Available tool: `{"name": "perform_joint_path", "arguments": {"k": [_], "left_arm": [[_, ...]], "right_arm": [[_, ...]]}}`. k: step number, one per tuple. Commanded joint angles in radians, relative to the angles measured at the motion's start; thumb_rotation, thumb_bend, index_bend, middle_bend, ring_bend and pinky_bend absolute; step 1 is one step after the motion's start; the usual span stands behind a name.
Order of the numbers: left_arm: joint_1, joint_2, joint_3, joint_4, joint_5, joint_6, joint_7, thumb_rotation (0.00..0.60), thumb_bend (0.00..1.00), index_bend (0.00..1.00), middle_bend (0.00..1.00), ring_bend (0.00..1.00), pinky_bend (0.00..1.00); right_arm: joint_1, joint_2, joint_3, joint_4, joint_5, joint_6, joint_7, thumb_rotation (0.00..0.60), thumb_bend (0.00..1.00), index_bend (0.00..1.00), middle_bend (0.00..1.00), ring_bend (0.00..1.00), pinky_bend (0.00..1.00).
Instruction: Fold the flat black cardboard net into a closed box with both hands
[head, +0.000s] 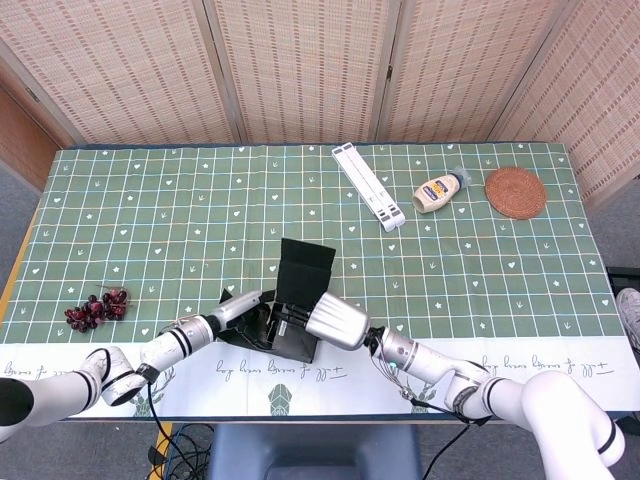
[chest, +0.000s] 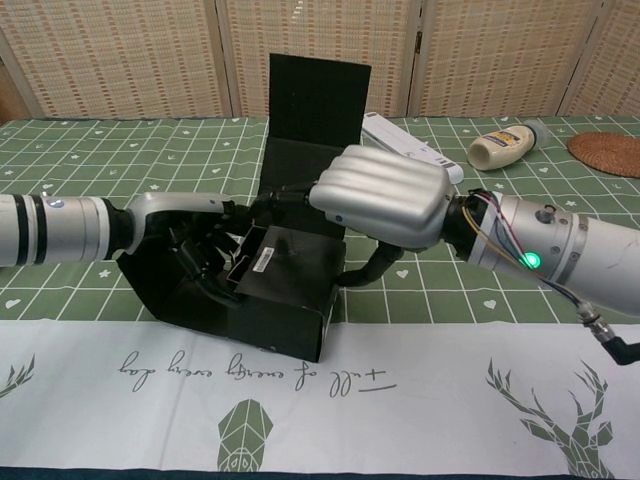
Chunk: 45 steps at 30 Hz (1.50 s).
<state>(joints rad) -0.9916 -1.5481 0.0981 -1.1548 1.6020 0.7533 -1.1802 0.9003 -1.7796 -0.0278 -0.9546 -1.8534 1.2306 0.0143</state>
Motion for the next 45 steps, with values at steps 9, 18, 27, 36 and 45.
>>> {"name": "perform_joint_path", "arguments": {"k": [9, 18, 27, 36, 45], "left_arm": [[0.000, 0.001, -0.004, -0.011, -0.001, -0.005, 0.007, 0.600, 0.06, 0.16, 0.25, 0.55, 0.79], [0.000, 0.006, -0.006, -0.021, -0.002, -0.007, 0.020, 0.600, 0.06, 0.14, 0.23, 0.54, 0.79], [0.000, 0.003, -0.007, -0.025, -0.006, -0.017, 0.025, 0.600, 0.06, 0.14, 0.23, 0.54, 0.79], [-0.002, 0.007, -0.007, -0.034, 0.001, -0.014, 0.024, 0.600, 0.06, 0.13, 0.21, 0.53, 0.79], [-0.005, 0.008, 0.000, -0.041, 0.009, -0.017, 0.029, 0.600, 0.06, 0.09, 0.19, 0.53, 0.79]], "right_arm": [[0.010, 0.029, -0.025, -0.030, -0.004, -0.034, -0.006, 0.600, 0.32, 0.23, 0.33, 0.75, 1.00], [0.013, 0.049, -0.039, -0.065, -0.008, -0.051, -0.022, 0.600, 0.35, 0.24, 0.34, 0.75, 1.00], [0.015, 0.067, -0.051, -0.085, -0.011, -0.067, -0.031, 0.600, 0.36, 0.24, 0.35, 0.75, 1.00], [0.016, 0.091, -0.061, -0.114, -0.021, -0.068, -0.032, 0.600, 0.36, 0.24, 0.35, 0.75, 1.00], [0.011, 0.102, -0.068, -0.125, -0.027, -0.066, -0.046, 0.600, 0.36, 0.24, 0.34, 0.75, 1.00]]}}
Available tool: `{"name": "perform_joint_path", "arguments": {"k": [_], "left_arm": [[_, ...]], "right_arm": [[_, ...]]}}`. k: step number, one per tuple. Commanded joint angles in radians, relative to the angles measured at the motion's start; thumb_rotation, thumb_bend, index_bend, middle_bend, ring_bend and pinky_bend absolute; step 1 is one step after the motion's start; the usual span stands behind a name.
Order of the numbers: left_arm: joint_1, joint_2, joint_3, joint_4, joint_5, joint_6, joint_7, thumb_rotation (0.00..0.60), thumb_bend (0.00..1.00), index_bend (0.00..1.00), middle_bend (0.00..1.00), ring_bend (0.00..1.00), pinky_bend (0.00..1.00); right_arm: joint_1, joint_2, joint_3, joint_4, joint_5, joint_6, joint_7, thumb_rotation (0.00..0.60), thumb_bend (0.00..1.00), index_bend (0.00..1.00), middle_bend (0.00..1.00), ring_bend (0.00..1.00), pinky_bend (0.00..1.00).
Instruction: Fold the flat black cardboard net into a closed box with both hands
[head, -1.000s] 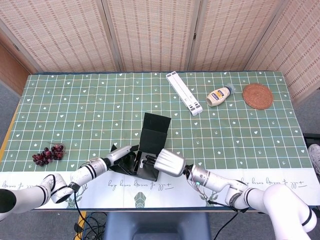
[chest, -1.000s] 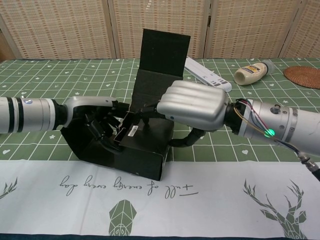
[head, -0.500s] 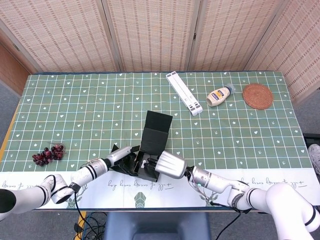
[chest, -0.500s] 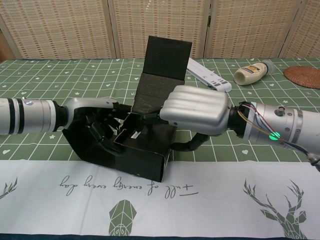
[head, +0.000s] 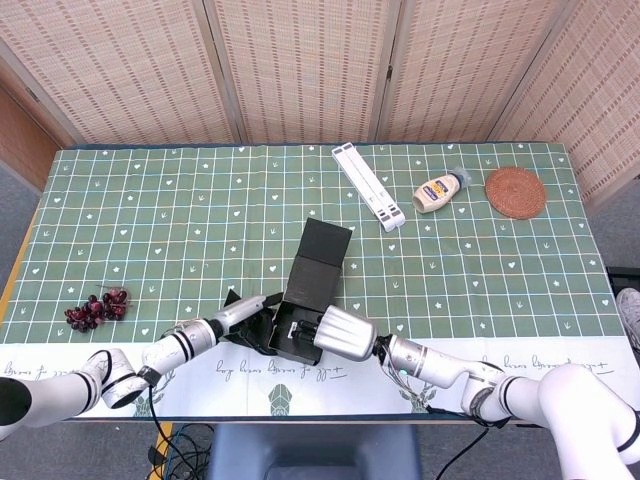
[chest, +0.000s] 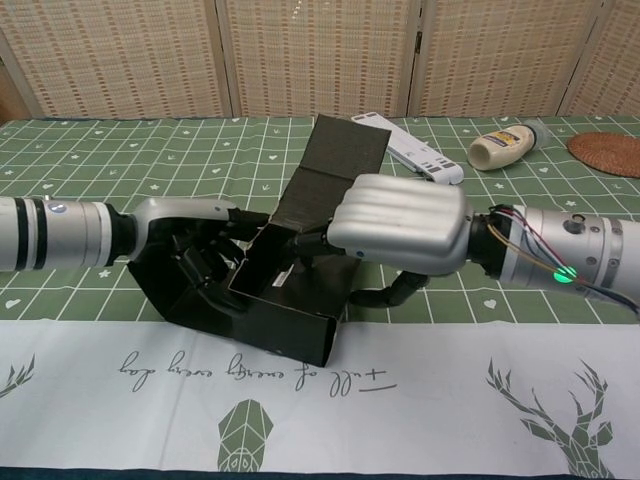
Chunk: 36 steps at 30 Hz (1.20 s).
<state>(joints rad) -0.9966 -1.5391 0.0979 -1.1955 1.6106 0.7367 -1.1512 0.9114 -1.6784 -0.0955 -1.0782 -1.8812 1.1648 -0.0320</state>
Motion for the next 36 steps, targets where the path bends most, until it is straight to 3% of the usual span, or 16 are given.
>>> {"name": "perform_joint_path", "arguments": {"k": [1, 8, 22, 28, 36], "left_arm": [[-0.001, -0.001, 0.000, 0.000, 0.000, -0.002, 0.000, 0.600, 0.06, 0.09, 0.19, 0.53, 0.79], [-0.004, -0.009, -0.001, 0.007, -0.004, -0.009, -0.003, 0.600, 0.06, 0.10, 0.19, 0.53, 0.79], [0.005, -0.027, -0.021, 0.009, -0.030, -0.010, 0.002, 0.600, 0.06, 0.25, 0.24, 0.55, 0.79], [0.006, -0.029, -0.025, 0.008, -0.034, -0.014, 0.003, 0.600, 0.06, 0.25, 0.25, 0.55, 0.79], [0.011, -0.023, -0.028, -0.002, -0.035, -0.009, -0.002, 0.600, 0.06, 0.24, 0.25, 0.55, 0.79]], "right_arm": [[0.000, 0.001, 0.000, -0.002, 0.001, -0.002, 0.000, 0.600, 0.36, 0.24, 0.34, 0.75, 1.00], [0.005, 0.010, 0.000, -0.012, 0.003, -0.022, -0.009, 0.600, 0.36, 0.24, 0.34, 0.75, 1.00], [0.030, 0.050, -0.005, -0.064, -0.002, -0.080, -0.050, 0.600, 0.36, 0.24, 0.34, 0.75, 1.00], [0.042, 0.059, -0.009, -0.077, -0.001, -0.117, -0.073, 0.600, 0.36, 0.24, 0.34, 0.75, 1.00], [0.076, 0.089, -0.028, -0.115, -0.011, -0.192, -0.093, 0.600, 0.38, 0.41, 0.43, 0.76, 1.00]]}}
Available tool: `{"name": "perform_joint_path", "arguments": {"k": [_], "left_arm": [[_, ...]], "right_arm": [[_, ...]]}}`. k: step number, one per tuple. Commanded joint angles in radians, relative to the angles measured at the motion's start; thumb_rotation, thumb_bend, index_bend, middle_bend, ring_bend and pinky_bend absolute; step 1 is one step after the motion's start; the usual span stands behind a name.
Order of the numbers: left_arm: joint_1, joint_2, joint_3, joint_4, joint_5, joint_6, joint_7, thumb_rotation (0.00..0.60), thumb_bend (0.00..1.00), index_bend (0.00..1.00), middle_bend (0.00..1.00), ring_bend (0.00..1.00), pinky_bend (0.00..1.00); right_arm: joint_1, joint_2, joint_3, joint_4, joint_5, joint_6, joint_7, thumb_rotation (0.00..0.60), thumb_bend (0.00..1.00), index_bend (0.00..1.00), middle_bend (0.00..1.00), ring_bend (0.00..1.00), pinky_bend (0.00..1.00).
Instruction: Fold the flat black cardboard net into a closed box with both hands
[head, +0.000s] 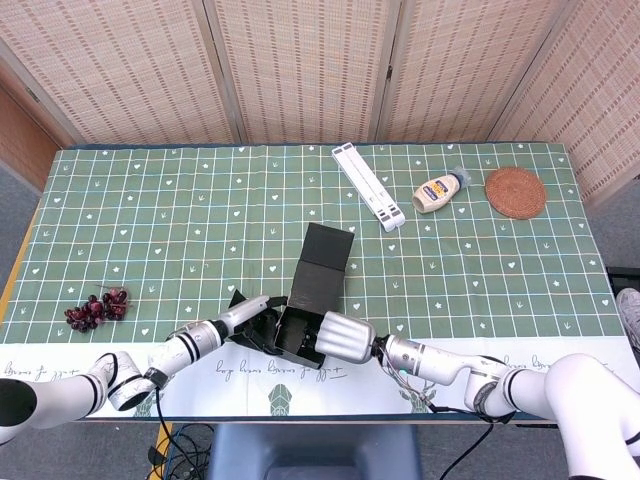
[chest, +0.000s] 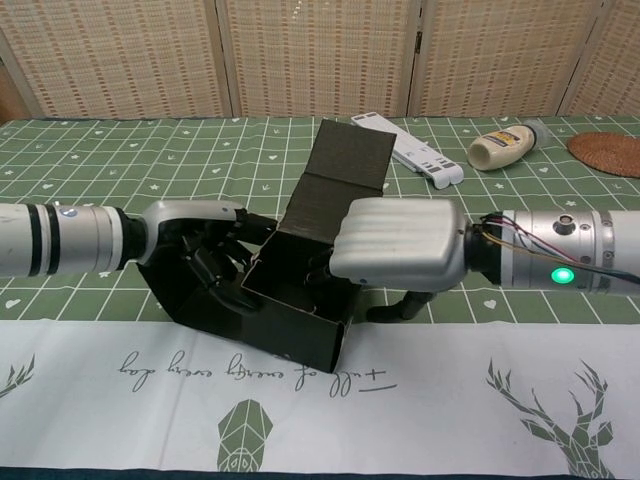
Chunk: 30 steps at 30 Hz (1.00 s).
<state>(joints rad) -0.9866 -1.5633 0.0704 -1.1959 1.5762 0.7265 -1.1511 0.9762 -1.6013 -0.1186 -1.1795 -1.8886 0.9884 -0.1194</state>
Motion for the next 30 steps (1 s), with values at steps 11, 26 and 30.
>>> {"name": "perform_joint_path", "arguments": {"k": [11, 26, 30], "left_arm": [[0.000, 0.011, 0.000, -0.022, 0.009, 0.006, -0.027, 0.600, 0.06, 0.24, 0.25, 0.55, 0.79], [0.003, 0.012, 0.002, -0.022, 0.011, 0.009, -0.032, 0.600, 0.06, 0.23, 0.25, 0.55, 0.79], [0.003, 0.010, -0.001, -0.020, 0.008, 0.008, -0.026, 0.600, 0.06, 0.23, 0.25, 0.55, 0.79]], "right_arm": [[0.049, 0.052, -0.013, -0.069, -0.011, -0.067, -0.004, 0.600, 0.51, 0.60, 0.65, 0.79, 1.00], [0.075, 0.080, -0.021, -0.102, -0.017, -0.093, 0.005, 0.600, 0.69, 0.84, 0.87, 0.82, 1.00], [0.071, 0.084, -0.024, -0.099, -0.021, -0.085, 0.000, 0.600, 0.66, 0.85, 0.86, 0.82, 1.00]]}}
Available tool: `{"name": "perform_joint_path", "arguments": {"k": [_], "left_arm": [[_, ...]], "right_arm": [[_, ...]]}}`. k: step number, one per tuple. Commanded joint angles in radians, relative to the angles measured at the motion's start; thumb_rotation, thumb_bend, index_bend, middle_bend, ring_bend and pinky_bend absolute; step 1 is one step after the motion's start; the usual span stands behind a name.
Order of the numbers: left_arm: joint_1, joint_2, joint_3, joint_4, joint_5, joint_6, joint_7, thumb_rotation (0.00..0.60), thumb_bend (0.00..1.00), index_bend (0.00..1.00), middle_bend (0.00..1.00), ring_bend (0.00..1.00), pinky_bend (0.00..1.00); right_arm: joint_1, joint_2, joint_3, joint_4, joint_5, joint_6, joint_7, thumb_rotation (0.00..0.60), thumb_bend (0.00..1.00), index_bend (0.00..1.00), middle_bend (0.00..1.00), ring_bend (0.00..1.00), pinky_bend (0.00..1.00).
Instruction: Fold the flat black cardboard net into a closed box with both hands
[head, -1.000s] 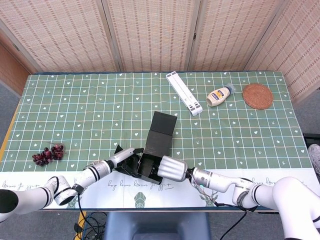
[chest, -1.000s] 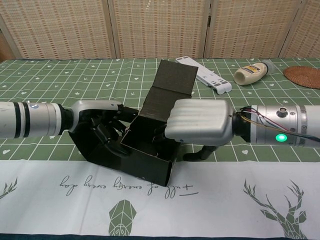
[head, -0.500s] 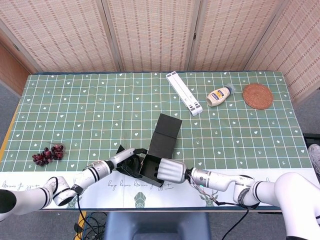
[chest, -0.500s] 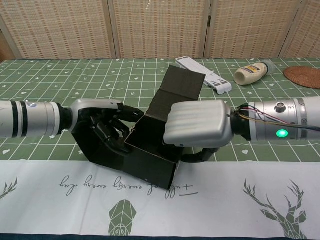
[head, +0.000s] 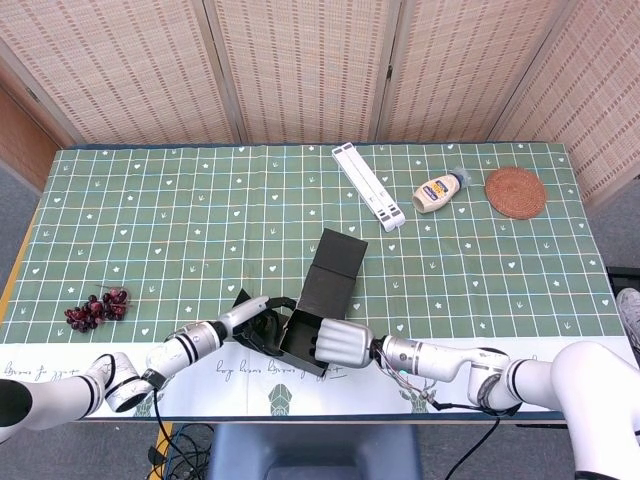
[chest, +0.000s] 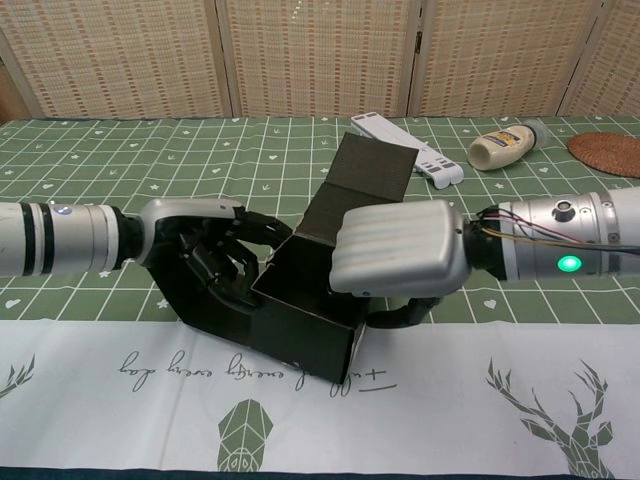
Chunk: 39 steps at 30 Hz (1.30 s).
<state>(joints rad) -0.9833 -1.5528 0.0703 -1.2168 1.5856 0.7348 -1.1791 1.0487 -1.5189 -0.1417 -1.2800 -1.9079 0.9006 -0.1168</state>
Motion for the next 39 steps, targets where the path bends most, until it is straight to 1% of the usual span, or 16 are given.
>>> {"name": "perform_joint_path", "arguments": {"k": [1, 2, 4, 6, 8, 9, 11, 12, 17, 19, 21, 23, 25, 28, 33, 39], "left_arm": [[0.000, -0.001, -0.002, 0.002, -0.003, -0.002, 0.005, 0.600, 0.06, 0.23, 0.25, 0.55, 0.79], [0.000, -0.002, -0.003, 0.003, -0.005, -0.003, 0.009, 0.600, 0.06, 0.23, 0.25, 0.55, 0.79], [0.002, -0.004, -0.007, 0.006, -0.012, -0.004, 0.018, 0.600, 0.06, 0.23, 0.25, 0.55, 0.79], [0.004, -0.007, -0.012, 0.007, -0.021, -0.007, 0.030, 0.600, 0.06, 0.23, 0.25, 0.55, 0.79], [0.006, -0.007, -0.015, 0.005, -0.027, -0.010, 0.039, 0.600, 0.06, 0.23, 0.25, 0.55, 0.80], [0.009, -0.007, -0.019, 0.005, -0.033, -0.008, 0.045, 0.600, 0.06, 0.23, 0.25, 0.55, 0.80], [0.011, -0.009, -0.026, 0.006, -0.042, -0.010, 0.056, 0.600, 0.06, 0.22, 0.25, 0.56, 0.79], [0.013, -0.010, -0.031, 0.008, -0.050, -0.011, 0.062, 0.600, 0.06, 0.22, 0.25, 0.56, 0.79], [0.028, -0.023, -0.055, 0.020, -0.088, -0.009, 0.125, 0.600, 0.06, 0.22, 0.25, 0.55, 0.79], [0.033, -0.020, -0.058, 0.016, -0.094, -0.008, 0.154, 0.600, 0.06, 0.18, 0.24, 0.54, 0.79], [0.039, -0.009, -0.061, -0.001, -0.100, -0.008, 0.178, 0.600, 0.06, 0.11, 0.18, 0.49, 0.78], [0.044, 0.001, -0.065, -0.015, -0.104, -0.003, 0.206, 0.600, 0.06, 0.02, 0.06, 0.44, 0.78], [0.054, 0.011, -0.071, -0.033, -0.112, 0.012, 0.248, 0.600, 0.06, 0.00, 0.01, 0.43, 0.78], [0.075, 0.025, -0.080, -0.064, -0.128, 0.037, 0.310, 0.600, 0.06, 0.00, 0.00, 0.41, 0.77], [0.112, 0.053, -0.095, -0.121, -0.152, 0.083, 0.393, 0.600, 0.06, 0.00, 0.00, 0.38, 0.73], [0.164, 0.101, -0.109, -0.199, -0.161, 0.155, 0.453, 0.600, 0.06, 0.00, 0.00, 0.38, 0.73]], "right_arm": [[-0.002, 0.003, -0.002, 0.003, -0.001, 0.003, -0.006, 0.600, 0.63, 0.84, 0.83, 0.82, 1.00], [-0.005, 0.006, -0.001, 0.004, -0.001, 0.006, -0.013, 0.600, 0.61, 0.82, 0.79, 0.82, 1.00], [-0.011, 0.009, 0.002, 0.005, 0.003, 0.012, -0.028, 0.600, 0.56, 0.67, 0.64, 0.82, 1.00], [-0.025, 0.015, 0.014, -0.003, 0.023, 0.011, -0.058, 0.600, 0.53, 0.42, 0.43, 0.82, 1.00], [-0.039, 0.022, 0.027, -0.020, 0.050, 0.004, -0.094, 0.600, 0.52, 0.20, 0.27, 0.81, 1.00], [-0.048, 0.026, 0.037, -0.034, 0.064, 0.009, -0.110, 0.600, 0.52, 0.13, 0.22, 0.80, 1.00], [-0.063, 0.033, 0.048, -0.054, 0.092, 0.008, -0.125, 0.600, 0.52, 0.04, 0.17, 0.80, 1.00], [-0.072, 0.037, 0.055, -0.065, 0.106, 0.008, -0.138, 0.600, 0.52, 0.01, 0.14, 0.79, 1.00], [-0.109, 0.055, 0.087, -0.105, 0.172, 0.017, -0.184, 0.600, 0.52, 0.00, 0.08, 0.76, 1.00], [-0.124, 0.063, 0.094, -0.120, 0.189, 0.028, -0.192, 0.600, 0.52, 0.00, 0.08, 0.76, 1.00], [-0.143, 0.075, 0.098, -0.140, 0.209, 0.038, -0.201, 0.600, 0.52, 0.00, 0.08, 0.76, 1.00], [-0.163, 0.087, 0.100, -0.166, 0.236, 0.041, -0.205, 0.600, 0.52, 0.00, 0.08, 0.76, 1.00], [-0.188, 0.105, 0.100, -0.206, 0.277, 0.039, -0.189, 0.600, 0.52, 0.00, 0.08, 0.76, 1.00], [-0.218, 0.138, 0.096, -0.255, 0.325, 0.034, -0.184, 0.600, 0.52, 0.00, 0.09, 0.76, 1.00], [-0.254, 0.184, 0.092, -0.325, 0.407, 0.006, -0.151, 0.600, 0.53, 0.00, 0.11, 0.76, 1.00], [-0.261, 0.203, 0.102, -0.345, 0.482, -0.054, -0.099, 0.600, 0.56, 0.00, 0.16, 0.76, 1.00]]}}
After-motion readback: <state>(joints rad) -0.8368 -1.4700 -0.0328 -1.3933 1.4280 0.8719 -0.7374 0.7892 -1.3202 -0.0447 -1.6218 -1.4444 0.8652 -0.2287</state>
